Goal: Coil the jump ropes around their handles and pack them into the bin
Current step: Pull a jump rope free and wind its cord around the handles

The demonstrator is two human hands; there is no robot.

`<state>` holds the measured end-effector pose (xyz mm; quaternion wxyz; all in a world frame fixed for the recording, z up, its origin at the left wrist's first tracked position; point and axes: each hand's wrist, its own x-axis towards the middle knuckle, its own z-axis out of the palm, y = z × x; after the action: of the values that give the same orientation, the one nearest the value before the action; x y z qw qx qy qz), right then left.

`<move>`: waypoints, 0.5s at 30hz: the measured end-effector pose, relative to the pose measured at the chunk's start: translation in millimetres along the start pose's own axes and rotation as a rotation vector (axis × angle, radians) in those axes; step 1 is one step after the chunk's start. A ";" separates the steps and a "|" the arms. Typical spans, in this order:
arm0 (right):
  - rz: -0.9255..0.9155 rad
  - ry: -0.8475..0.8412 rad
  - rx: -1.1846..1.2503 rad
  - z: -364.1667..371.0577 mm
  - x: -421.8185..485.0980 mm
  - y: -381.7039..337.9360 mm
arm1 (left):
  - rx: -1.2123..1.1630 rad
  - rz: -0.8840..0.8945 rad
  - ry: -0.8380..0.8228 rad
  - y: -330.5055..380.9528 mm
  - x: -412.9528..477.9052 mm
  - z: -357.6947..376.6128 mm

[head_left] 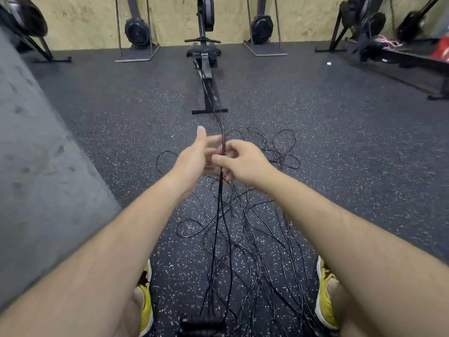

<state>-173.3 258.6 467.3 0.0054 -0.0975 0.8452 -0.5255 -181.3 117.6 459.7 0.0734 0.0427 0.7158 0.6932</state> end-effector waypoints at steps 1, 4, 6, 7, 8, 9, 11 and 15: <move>0.022 0.042 0.042 -2.1 5.5 1.1 | 0.014 -0.024 -0.055 -6.2 -4.3 0.7; 0.084 0.122 0.107 1.0 12.6 4.8 | 0.087 -0.062 -0.114 -23.3 -11.1 -0.4; 0.106 0.150 0.116 4.8 10.4 9.0 | 0.250 -0.079 -0.165 -30.1 -13.2 -2.9; 0.107 0.154 0.120 6.0 8.6 11.2 | 0.354 -0.075 -0.192 -31.5 -13.2 -3.8; 0.112 0.153 0.126 6.7 6.8 12.3 | 0.422 -0.071 -0.199 -31.0 -13.7 -3.5; 0.113 0.148 0.144 6.8 6.5 14.4 | 0.441 -0.064 -0.184 -30.0 -13.0 -3.3; 0.145 0.142 0.205 3.9 3.2 19.1 | 0.457 -0.014 -0.121 -26.2 -10.5 -3.0; 0.258 -0.084 -0.031 -2.1 -14.9 32.0 | 0.538 0.100 -0.021 -17.1 -3.7 -7.9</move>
<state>-164.0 276.7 438.4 0.1071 -0.0099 0.8578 -0.5026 -178.3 108.5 443.0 0.0324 0.1034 0.8704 0.4802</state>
